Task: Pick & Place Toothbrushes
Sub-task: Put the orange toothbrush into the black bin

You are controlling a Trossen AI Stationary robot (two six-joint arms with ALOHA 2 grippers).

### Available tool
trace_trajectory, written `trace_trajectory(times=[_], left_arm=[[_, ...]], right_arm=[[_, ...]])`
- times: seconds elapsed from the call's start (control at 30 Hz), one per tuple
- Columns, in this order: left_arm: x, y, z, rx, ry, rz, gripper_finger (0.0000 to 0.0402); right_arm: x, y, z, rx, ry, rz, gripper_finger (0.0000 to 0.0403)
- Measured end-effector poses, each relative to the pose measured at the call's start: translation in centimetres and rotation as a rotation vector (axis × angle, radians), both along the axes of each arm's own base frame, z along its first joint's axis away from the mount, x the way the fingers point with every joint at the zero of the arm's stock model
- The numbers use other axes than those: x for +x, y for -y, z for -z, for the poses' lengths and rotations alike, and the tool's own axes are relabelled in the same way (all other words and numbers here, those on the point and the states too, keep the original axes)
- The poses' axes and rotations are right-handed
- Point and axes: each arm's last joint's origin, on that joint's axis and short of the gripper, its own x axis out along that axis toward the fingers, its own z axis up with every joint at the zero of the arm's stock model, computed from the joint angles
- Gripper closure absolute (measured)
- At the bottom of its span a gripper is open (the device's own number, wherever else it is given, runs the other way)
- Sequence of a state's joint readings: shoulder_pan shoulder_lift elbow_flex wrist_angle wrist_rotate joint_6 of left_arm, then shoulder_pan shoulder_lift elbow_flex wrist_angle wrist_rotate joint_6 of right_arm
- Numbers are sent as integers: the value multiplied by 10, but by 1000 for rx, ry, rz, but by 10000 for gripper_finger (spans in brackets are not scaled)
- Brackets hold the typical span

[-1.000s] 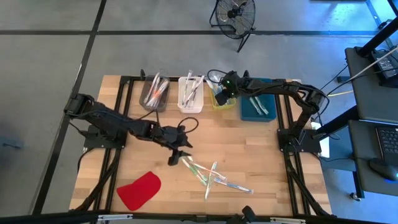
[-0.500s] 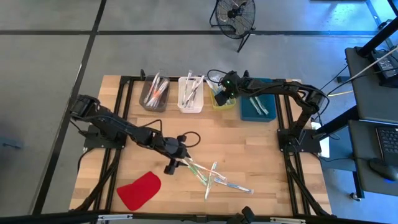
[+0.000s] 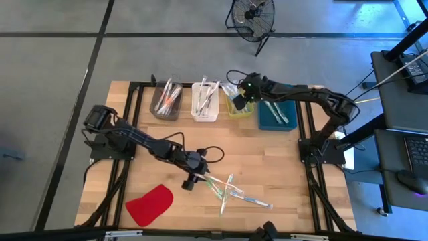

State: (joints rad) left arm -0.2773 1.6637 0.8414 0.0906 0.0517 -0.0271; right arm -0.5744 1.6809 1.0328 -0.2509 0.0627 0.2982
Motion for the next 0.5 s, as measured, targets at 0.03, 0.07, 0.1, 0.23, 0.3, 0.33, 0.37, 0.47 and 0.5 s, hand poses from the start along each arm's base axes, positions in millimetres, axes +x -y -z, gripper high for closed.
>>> trace_trajectory(times=[0.03, 0.07, 0.1, 0.23, 0.3, 0.33, 0.37, 0.47, 0.5], left_arm=[[3, 1, -2, -3, 8, 0, 222], [5, 0, -2, -1, 8, 1, 222], [6, 0, -2, 8, 0, 5, 222], [18, -1, -3, 43, 15, 28, 222], [27, -2, -3, 36, 14, 39, 222], [29, -3, -1, 37, -9, 42, 222], [31, -4, 2, 40, -34, 41, 222], [38, -4, 6, 54, -86, 37, 222], [41, -3, 8, 55, -91, 38, 222]], right_arm=[[-2, -1, -3, -3, -2, -4, 166], [-3, -1, -6, -9, 0, -9, 167], [-4, -2, -8, -13, 1, -13, 169], [-10, -7, -21, -25, 4, -24, 183], [-14, -10, -28, -30, -2, -35, 191], [-16, -11, -31, -31, -3, -37, 195], [-18, -13, -33, -29, -6, -37, 199], [-24, -16, -42, -39, -7, -40, 210], [-25, -17, -44, -39, -7, -39, 214]])
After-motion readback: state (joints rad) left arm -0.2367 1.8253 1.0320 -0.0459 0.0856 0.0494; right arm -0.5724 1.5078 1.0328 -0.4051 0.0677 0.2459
